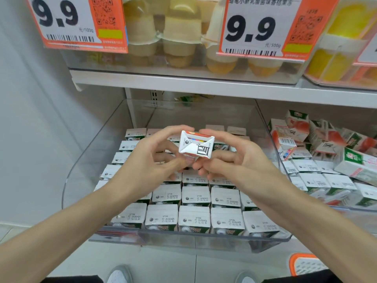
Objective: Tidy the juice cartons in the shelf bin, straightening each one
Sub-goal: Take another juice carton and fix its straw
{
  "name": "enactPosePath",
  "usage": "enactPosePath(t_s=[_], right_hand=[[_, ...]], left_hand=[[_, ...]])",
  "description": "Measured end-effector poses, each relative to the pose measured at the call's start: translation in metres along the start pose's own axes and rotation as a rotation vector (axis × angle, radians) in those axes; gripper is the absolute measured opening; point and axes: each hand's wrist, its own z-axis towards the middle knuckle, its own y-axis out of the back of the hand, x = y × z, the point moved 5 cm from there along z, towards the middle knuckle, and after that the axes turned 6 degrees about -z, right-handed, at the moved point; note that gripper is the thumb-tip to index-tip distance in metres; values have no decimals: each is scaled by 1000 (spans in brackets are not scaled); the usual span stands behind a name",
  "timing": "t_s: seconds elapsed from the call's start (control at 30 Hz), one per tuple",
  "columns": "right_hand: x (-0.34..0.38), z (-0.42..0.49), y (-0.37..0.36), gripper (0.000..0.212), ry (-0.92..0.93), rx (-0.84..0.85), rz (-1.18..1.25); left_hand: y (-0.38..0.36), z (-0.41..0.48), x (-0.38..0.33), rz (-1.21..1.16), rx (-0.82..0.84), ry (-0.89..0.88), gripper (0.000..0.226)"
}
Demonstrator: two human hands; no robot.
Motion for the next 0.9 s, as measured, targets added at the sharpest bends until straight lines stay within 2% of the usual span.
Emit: enactPosePath(t_s=[0.1,0.27,0.43,0.53,0.63,0.9], right_hand=[[-3,1,0,46,12,-9,-57],[-8,5,-2,44,22,14,-113],[-9,7,-1,48,38,-21,-182],[-8,6,3,41,68,-68,-261],[-6,6,4,40,106,-45,-306],[-4,9,1,41,146,-34,-265]], left_hand=[[8,2,0,157,-50,-77,51],[14,-1,0,223,-80,-129,51],[15,-2,-4,179,-83,-161,48],[13,-2,-7,130,-32,-179,47],[12,-4,-10,149,-33,-222,45],[17,-5,-9,113,-71,-222,44]])
